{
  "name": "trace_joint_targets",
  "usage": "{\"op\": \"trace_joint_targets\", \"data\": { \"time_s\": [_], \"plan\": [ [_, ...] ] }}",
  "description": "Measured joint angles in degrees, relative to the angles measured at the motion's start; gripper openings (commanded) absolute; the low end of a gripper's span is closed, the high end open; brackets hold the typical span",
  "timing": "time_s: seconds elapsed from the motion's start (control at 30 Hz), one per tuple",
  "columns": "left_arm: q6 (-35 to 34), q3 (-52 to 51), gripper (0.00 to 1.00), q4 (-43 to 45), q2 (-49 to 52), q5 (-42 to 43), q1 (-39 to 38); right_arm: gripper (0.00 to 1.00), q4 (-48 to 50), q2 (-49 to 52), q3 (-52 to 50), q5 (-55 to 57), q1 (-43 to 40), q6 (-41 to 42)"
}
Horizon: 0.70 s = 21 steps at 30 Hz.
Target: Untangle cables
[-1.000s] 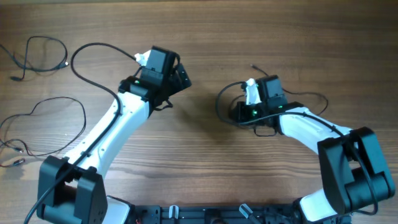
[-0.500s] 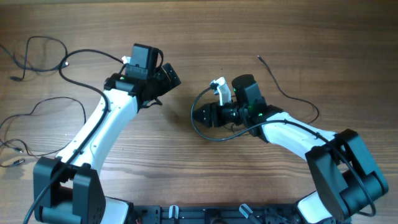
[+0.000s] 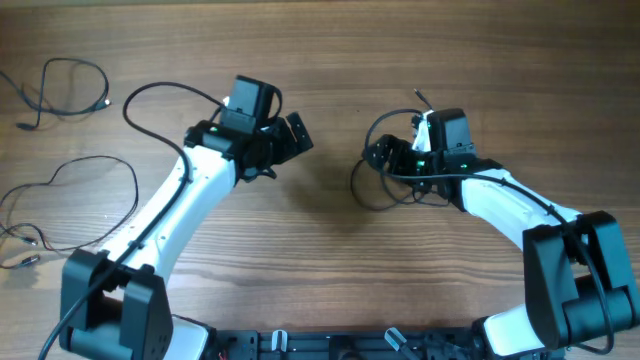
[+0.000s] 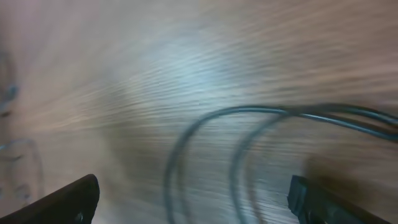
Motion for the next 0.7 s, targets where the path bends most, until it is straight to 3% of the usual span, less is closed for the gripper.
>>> {"op": "trace_joint_targets", "data": {
  "time_s": [0.03,0.07,0.17,0.3,0.33,0.37,0.4,0.5,0.7],
  "plan": [
    [0.0,0.0,1.0,0.0,0.3,-0.6,-0.5,0.68,-0.4,0.0,0.0,1.3,0.0,0.2],
    [0.0,0.0,1.0,0.1,0.7,-1.5,-1.1,0.59,-0.4,0.0,0.0,2.9,0.0,0.2],
    [0.0,-0.1,1.0,0.4,0.8,-2.2,-1.4,0.47,0.5,0.0,0.0,3.0,1.0,0.3],
    [0.0,-0.1,1.0,0.5,0.8,-4.6,-1.4,0.47,1.2,0.0,0.0,2.4,5.6,-0.6],
    [0.0,-0.1,1.0,0.2,0.8,-5.8,-1.4,0.5,1.4,0.2,0.0,2.5,7.4,-0.6],
    [0.0,-0.1,1.0,0.0,0.8,-6.6,-1.3,0.7,1.6,0.4,0.0,2.5,8.7,-0.6],
    [0.0,-0.1,1.0,-0.2,0.8,-7.2,-1.0,0.83,2.0,0.7,0.0,3.1,10.6,-0.8],
    [0.0,-0.1,1.0,-1.3,0.8,-8.3,0.7,0.98,3.3,1.4,0.0,6.2,14.9,-2.8],
    [0.0,-0.2,1.0,-4.8,0.8,-8.7,4.5,1.0,0.3,-1.9,0.0,12.4,12.7,-5.6]
  ]
}}
